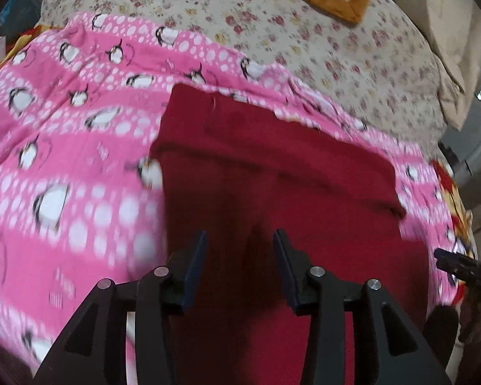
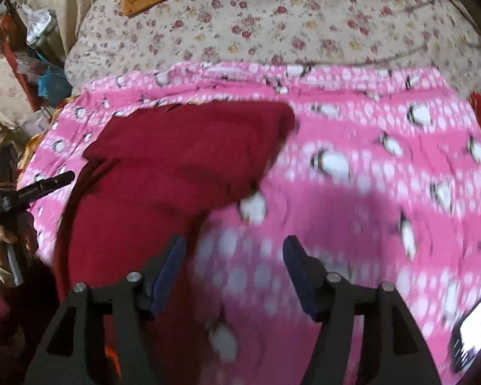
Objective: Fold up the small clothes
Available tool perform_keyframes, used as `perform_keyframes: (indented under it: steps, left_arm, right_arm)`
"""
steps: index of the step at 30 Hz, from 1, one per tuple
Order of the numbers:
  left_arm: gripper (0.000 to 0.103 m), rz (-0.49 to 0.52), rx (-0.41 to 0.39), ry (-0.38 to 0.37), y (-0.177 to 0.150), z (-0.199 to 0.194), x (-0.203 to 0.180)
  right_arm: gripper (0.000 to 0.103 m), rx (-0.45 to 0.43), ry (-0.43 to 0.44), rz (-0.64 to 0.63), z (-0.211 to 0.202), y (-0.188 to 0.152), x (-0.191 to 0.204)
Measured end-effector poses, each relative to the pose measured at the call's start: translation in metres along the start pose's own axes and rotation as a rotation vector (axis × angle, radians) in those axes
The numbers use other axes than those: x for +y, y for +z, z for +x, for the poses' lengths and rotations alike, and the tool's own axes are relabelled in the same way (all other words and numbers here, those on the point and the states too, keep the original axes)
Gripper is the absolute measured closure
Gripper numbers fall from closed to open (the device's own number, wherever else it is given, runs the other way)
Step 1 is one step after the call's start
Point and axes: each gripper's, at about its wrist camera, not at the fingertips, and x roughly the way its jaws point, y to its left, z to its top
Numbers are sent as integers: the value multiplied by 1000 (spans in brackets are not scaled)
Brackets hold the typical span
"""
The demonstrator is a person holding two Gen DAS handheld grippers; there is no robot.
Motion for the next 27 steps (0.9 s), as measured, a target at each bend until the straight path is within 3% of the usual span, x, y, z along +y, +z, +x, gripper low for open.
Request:
perform_keyframes:
  steps: [7, 12, 19, 20, 21, 22, 27]
  left_arm:
    - [81, -32, 17, 2, -49, -31, 8]
    - [81, -114, 44, -21, -70, -42, 22]
    - [81, -130, 56, -45, -92, -49, 20]
    - [81, -131, 59, -47, -93, -48, 20]
    - [81, -132, 64, -49, -95, -47, 20]
    - [81, -133, 69, -49, -96, -46, 19]
    - [81, -132, 72, -60, -105, -50, 17]
  right_arm:
    - [31, 60, 19, 22, 9, -46, 3]
    - [30, 57, 8, 7, 11, -59, 8]
    - [30, 50, 32, -17, 21, -71, 20]
    - [40, 39, 37, -28, 21, -72, 23]
    - [74, 39, 39, -54, 22, -73, 28]
    - [94, 56, 40, -81, 24, -75, 31]
    - [96, 79, 137, -73, -2, -91, 34]
